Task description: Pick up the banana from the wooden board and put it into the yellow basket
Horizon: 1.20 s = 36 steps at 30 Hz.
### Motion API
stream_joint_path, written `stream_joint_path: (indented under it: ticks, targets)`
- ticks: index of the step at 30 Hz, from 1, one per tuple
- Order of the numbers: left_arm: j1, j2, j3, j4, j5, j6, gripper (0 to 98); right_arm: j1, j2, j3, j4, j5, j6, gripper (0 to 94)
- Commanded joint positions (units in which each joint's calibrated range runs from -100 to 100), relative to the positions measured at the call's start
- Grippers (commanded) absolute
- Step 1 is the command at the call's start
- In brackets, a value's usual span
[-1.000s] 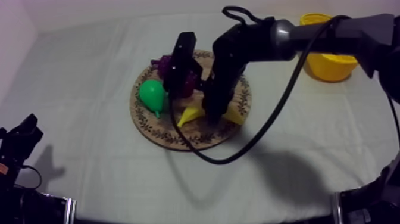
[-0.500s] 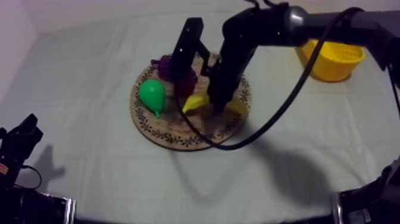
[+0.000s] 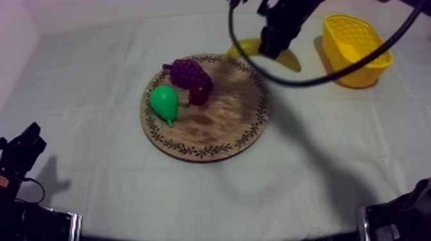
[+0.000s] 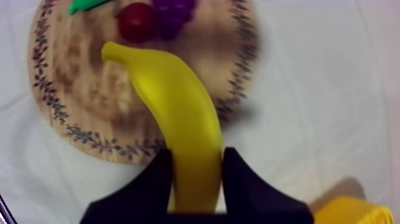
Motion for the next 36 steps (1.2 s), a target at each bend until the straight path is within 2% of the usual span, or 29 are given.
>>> stream_joint_path:
  ticks: [1, 12, 22, 28, 36]
  targets:
    - [0.0, 0.0, 0.0, -0.01, 0.0, 0.0, 0.1, 2.9, -0.8, -1.1, 0.2, 0.3, -0.2, 21.6]
    - [0.0, 0.0, 0.0, -0.01, 0.0, 0.0, 0.1, 13.6, -1.8, -7.3, 1.0, 2.8, -0.3, 21.6]
    - [0.0, 0.0, 0.0, -0.01, 0.0, 0.0, 0.1, 21.1, 1.3, -10.6, 1.6, 1.5, -1.0, 21.8]
    - [0.0, 0.0, 0.0, -0.01, 0.0, 0.0, 0.1, 24.1, 4.1, -12.9, 1.6, 1.2, -1.1, 22.0]
    - [0.0, 0.0, 0.0, -0.01, 0.0, 0.0, 0.1, 25.8, 6.9, -13.9, 1.8, 1.4, -1.2, 21.4]
